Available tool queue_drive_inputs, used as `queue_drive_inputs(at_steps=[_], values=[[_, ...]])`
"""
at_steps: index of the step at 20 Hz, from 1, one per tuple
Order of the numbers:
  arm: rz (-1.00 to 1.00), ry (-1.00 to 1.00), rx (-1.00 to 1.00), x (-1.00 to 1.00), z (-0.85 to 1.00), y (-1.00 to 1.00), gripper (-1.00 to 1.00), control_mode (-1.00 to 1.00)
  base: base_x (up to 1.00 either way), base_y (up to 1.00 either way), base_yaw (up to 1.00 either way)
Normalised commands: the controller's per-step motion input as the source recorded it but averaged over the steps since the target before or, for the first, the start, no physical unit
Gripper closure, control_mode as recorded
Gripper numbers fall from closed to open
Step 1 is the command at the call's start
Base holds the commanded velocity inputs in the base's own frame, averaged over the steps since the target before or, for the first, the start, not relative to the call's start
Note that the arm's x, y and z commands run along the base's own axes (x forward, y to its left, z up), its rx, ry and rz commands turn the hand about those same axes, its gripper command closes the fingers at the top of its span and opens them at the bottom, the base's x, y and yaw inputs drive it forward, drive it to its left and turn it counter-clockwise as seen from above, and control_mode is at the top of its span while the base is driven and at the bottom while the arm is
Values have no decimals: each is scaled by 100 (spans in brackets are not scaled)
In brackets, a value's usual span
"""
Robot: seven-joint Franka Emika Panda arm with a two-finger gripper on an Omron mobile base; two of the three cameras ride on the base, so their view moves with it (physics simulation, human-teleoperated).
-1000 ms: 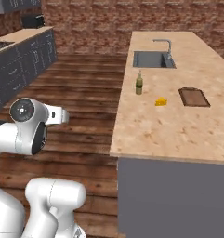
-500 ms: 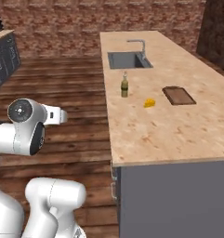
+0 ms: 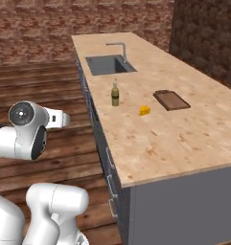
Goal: Retrieve the reheated potato from the microwave, then place the potato, cheese, and condiment on the cutting board.
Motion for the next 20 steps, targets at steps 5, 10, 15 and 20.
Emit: queue_drive_inputs(at_steps=[5, 10, 15, 20], values=[[0, 0, 0, 0, 0, 0, 100, 100, 39, 61, -32], [0, 0, 0, 0, 0, 0, 100, 100, 36, 63, -31], [0, 0, 0, 0, 0, 0, 100, 100, 37, 57, -38], [0, 0, 0, 0, 0, 0, 100, 100, 32, 51, -46]])
